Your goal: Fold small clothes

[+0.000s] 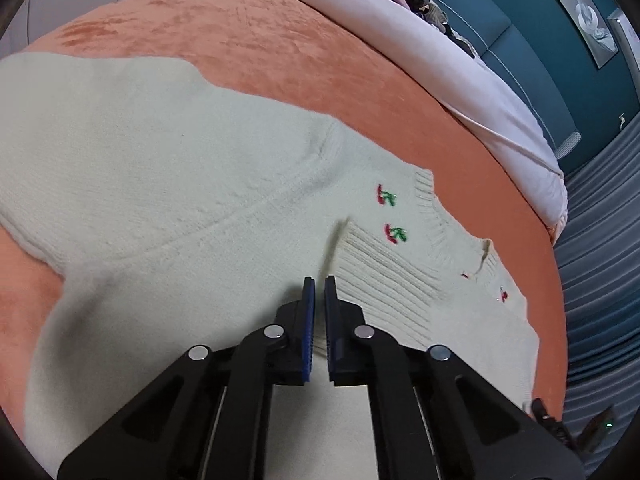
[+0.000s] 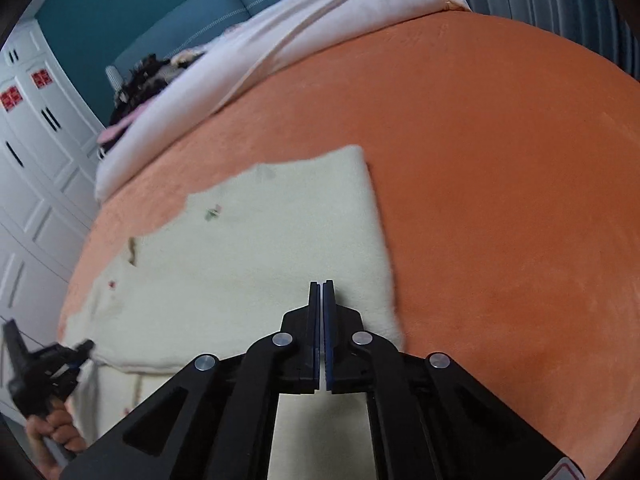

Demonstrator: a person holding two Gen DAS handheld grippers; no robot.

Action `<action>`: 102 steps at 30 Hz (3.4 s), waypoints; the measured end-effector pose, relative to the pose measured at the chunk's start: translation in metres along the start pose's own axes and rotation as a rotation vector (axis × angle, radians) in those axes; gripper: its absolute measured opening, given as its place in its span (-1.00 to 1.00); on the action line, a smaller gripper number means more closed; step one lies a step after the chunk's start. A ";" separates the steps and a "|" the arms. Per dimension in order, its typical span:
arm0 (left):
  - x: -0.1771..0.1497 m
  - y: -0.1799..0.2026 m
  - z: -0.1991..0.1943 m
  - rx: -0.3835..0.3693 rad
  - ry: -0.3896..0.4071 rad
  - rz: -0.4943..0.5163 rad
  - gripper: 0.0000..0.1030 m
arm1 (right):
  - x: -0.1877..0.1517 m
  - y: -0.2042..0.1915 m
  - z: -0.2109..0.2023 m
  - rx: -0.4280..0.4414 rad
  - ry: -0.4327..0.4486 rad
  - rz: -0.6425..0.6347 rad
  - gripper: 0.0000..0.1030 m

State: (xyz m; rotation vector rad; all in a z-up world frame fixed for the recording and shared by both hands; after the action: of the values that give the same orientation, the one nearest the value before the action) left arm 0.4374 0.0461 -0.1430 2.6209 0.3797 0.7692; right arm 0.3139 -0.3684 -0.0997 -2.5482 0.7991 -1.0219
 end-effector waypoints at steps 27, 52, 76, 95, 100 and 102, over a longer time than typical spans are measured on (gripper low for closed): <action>-0.015 0.005 -0.007 -0.222 -0.088 -0.345 0.64 | -0.055 -0.004 -0.002 0.195 -0.118 0.164 0.00; 0.034 0.066 -0.053 -0.366 0.086 -0.153 -0.82 | 0.016 -0.051 -0.014 0.366 0.039 0.156 -0.81; -0.033 0.026 0.017 -0.189 0.084 0.006 -0.78 | -0.016 -0.067 0.024 0.056 -0.029 -0.274 -0.83; 0.054 -0.266 -0.155 0.050 0.388 -0.526 0.40 | -0.159 -0.033 -0.053 -0.047 -0.066 -0.407 -0.01; 0.084 -0.367 -0.163 0.103 0.413 -0.713 0.12 | -0.161 -0.030 -0.049 0.007 -0.101 -0.387 0.30; 0.099 -0.368 -0.155 0.158 0.366 -0.684 -0.49 | -0.161 -0.032 -0.046 0.043 -0.119 -0.376 0.38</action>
State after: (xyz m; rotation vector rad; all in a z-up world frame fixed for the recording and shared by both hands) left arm 0.3761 0.4524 -0.1351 2.2194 1.3928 0.9797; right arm 0.1978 -0.2501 -0.1410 -2.7518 0.2675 -0.9620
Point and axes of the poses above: each gripper's, at about its wrist camera, not at the fingertips, and z roughly the way its jaws point, y to its right, x to its top, the point moved 6 cm from there along z, roughly the way its jaws point, and after that the axes turned 5 degrees about z, right-handed, at the moved point
